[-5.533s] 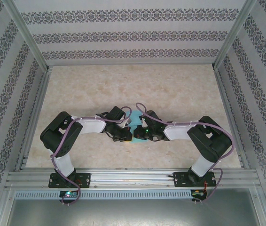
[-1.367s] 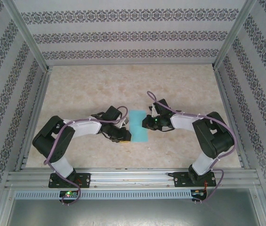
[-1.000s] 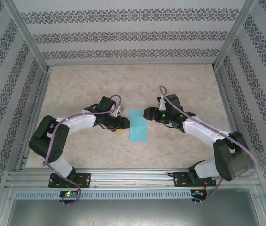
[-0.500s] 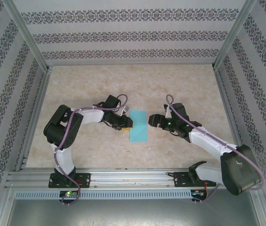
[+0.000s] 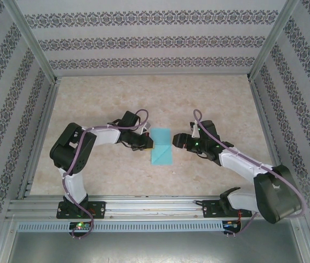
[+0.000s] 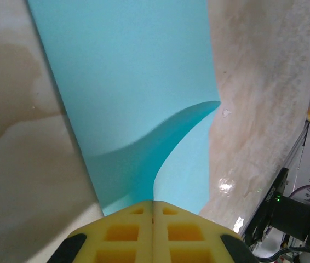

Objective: Fold a paper plane with a square sheet of paper (fold left side to right side)
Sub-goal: Turn over the paper at the center of the table.

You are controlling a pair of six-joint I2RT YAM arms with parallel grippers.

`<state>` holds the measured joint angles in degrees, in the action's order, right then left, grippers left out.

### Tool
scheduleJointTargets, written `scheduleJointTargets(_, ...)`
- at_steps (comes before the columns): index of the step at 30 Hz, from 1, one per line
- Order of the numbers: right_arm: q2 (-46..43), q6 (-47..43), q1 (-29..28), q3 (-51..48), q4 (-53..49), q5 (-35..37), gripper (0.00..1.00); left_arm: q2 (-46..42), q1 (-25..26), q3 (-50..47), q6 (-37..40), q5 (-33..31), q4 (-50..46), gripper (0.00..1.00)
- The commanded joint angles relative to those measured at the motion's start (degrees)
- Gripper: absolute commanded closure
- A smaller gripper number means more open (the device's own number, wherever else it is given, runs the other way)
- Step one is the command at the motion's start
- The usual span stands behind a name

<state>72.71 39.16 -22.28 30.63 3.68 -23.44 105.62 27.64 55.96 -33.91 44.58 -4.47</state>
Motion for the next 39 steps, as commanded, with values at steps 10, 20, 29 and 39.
scheduleJointTargets(10, 13.4, 13.6, -5.0, -2.5, 28.8, -5.0, 0.32, -8.0, -0.4, -8.6, -7.3, -2.3, 16.4, 0.97)
scheduleJointTargets(20, 21.7, 13.9, -7.6, 1.8, 32.1, -4.3, 0.48, -7.5, -0.4, -9.0, -6.8, -3.0, 15.7, 0.96)
scheduleJointTargets(29, 22.4, 14.5, -6.9, 1.5, 32.1, -3.9, 0.89, -10.7, -0.4, -8.8, -4.9, -5.9, 11.9, 0.78)
scheduleJointTargets(39, 12.8, 9.0, -3.2, 1.6, 31.7, -5.5, 1.00, -25.6, -4.2, -11.1, -4.7, -10.9, 9.2, 0.40)
